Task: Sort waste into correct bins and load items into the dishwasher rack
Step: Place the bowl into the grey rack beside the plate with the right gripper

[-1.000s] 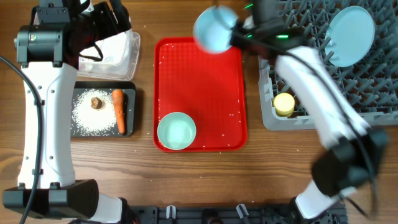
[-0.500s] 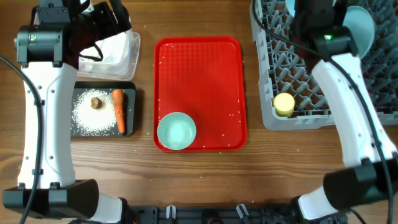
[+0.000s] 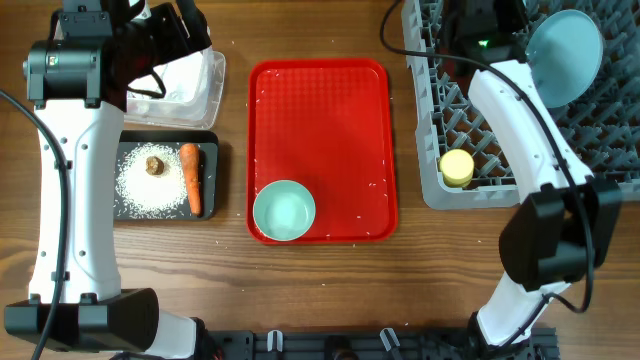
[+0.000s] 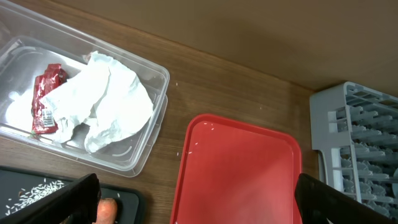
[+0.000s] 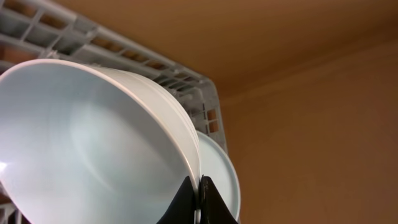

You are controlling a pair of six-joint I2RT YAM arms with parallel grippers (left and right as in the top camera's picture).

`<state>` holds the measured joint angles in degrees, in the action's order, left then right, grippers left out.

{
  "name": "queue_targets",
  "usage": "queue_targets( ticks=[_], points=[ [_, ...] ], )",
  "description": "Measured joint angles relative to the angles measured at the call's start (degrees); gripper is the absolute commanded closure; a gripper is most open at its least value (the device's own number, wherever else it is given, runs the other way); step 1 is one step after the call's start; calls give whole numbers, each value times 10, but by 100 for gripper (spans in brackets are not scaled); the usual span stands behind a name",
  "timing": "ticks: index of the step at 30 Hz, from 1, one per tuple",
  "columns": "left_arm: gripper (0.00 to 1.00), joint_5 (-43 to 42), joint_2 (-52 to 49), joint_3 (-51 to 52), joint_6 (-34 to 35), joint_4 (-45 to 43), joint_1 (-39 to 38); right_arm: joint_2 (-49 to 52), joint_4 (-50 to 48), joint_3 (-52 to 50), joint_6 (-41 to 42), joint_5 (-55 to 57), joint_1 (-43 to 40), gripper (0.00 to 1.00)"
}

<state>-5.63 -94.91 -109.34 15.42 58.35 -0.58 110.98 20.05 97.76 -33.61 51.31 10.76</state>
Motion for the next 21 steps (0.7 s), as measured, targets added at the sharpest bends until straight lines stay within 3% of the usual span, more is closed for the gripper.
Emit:
queue_targets(
  ticks=[21],
  points=[
    [0,0,0,0,0,0,0,54,5,-1,-2,51,1,96]
  ],
)
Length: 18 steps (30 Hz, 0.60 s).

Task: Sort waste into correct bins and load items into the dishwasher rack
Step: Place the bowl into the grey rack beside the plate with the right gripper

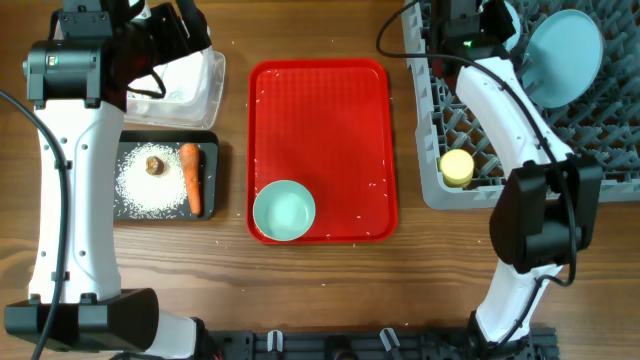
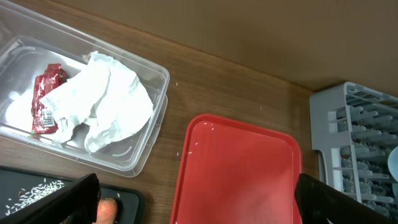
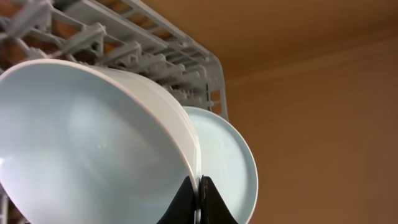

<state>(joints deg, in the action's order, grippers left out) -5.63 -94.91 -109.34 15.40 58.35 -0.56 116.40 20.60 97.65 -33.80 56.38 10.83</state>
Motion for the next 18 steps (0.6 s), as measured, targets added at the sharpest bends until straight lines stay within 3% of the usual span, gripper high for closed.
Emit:
queue_targets(
  ticks=[18],
  points=[
    [0,0,0,0,0,0,0,13,12,0,14,71,36,96]
  ],
)
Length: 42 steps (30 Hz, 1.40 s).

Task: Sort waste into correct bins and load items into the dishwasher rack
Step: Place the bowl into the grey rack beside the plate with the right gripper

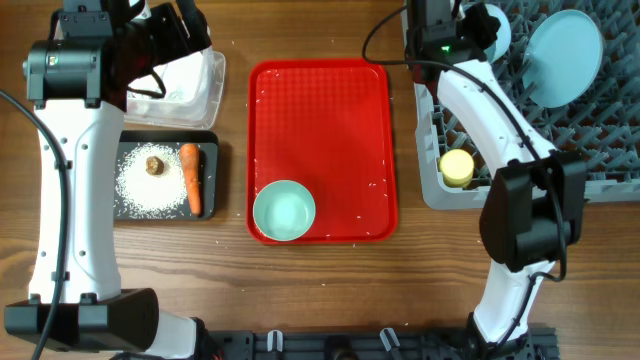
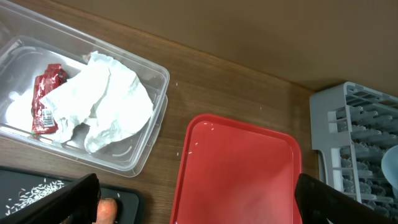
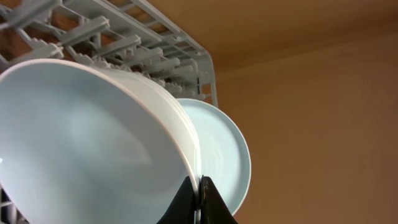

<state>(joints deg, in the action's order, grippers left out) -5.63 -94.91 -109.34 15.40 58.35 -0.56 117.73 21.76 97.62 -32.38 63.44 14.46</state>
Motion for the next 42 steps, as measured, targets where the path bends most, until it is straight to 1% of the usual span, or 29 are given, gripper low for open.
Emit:
queue_targets(
  ticks=[11,31,32,36,37,39,41,42],
  points=[
    [0,0,0,0,0,0,0,3,0,0,0,37,2,96],
    [0,0,0,0,0,0,0,39,0,-1,0,48,19,95],
    [0,0,0,0,0,0,0,40,0,-1,0,49,19,94],
    [0,0,0,0,0,0,0,41,0,-1,0,50,19,64],
    [0,0,0,0,0,0,0,41,0,-1,0,50,19,58],
    [0,0,0,0,0,0,0,41,0,-1,1,50,20,54],
    [0,0,0,0,0,0,0,41,0,-1,2,50,20,47],
    [0,0,0,0,0,0,0,41,0,-1,1,50,21,39]
  ],
)
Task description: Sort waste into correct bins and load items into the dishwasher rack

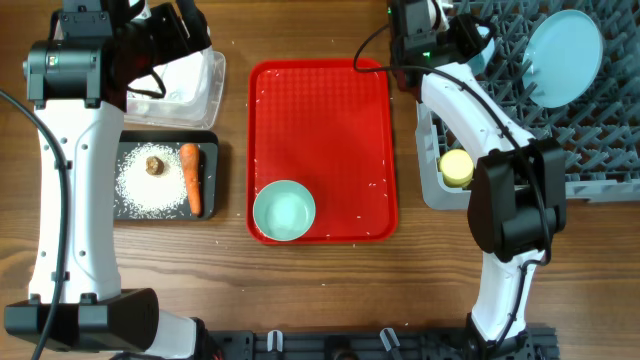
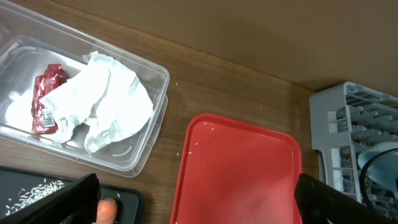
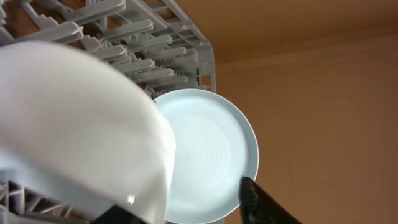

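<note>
My right gripper (image 1: 436,24) hangs over the far left corner of the grey dishwasher rack (image 1: 600,140). Its jaws stand open in the right wrist view (image 3: 186,202). A pale blue bowl (image 3: 81,124), blurred, fills the left of that view, tilted against the rack tines (image 3: 143,37). Behind it a pale blue plate (image 3: 208,149) stands upright in the rack. A yellow cup (image 1: 457,167) sits in the rack's near left corner. A second pale blue bowl (image 1: 284,210) rests on the red tray (image 1: 330,110). My left gripper (image 2: 199,196) is open above the clear bin (image 2: 146,146).
The clear bin holds white crumpled paper (image 2: 109,109) and a red wrapper (image 2: 46,96). A black tray (image 1: 135,205) left of the red tray carries rice, a carrot (image 1: 190,178) and a small brown lump (image 1: 155,165). Bare wooden table lies in front.
My right gripper has gone from shut on the bowl's rim to open and now sits further left along the rack's far edge. The bowl lies against the tines. The left arm has not moved.
My right gripper held the pale blue bowl by its rim over the rack next to the upright plate. At each later moment it was further left along the rack's far side, still shut on the bowl. Now its jaws are open.
</note>
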You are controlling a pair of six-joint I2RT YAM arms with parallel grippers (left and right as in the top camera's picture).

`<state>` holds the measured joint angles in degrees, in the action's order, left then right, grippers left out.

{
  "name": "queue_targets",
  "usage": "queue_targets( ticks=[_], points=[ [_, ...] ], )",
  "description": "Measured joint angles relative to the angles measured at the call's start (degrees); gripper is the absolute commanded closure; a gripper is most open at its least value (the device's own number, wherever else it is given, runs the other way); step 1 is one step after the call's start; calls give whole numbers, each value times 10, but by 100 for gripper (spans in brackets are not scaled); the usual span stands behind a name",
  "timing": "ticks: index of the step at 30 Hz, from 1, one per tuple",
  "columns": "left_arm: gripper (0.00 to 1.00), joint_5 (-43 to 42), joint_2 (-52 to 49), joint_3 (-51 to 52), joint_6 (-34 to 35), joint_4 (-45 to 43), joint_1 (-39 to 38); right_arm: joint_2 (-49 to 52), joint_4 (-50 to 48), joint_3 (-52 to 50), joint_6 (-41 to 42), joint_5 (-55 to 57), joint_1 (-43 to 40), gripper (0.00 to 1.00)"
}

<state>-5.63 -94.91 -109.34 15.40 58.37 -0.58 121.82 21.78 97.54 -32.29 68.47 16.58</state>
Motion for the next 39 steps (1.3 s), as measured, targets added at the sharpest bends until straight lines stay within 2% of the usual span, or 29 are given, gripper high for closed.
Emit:
queue_targets(
  ticks=[1,2,3,4,12,24,33,39],
  points=[
    [0,0,0,0,0,0,0,0,0,0,1,0,1,34],
    [0,0,0,0,0,0,0,0,0,0,0,0,2,21],
    [0,0,0,0,0,0,0,0,0,0,0,0,4,3],
    [0,0,0,0,0,0,0,0,0,0,2,0,6,1],
    [0,0,0,0,0,0,0,0,-26,-1,-30,18,27,0],
    [0,0,0,0,0,0,0,-40,-155,-7,-71,34,43,0],
    [0,0,0,0,0,0,0,-58,-159,-7,-103,36,50,0],
    [0,0,0,0,0,0,0,-58,-147,-7,-79,42,69,0]
  ],
)
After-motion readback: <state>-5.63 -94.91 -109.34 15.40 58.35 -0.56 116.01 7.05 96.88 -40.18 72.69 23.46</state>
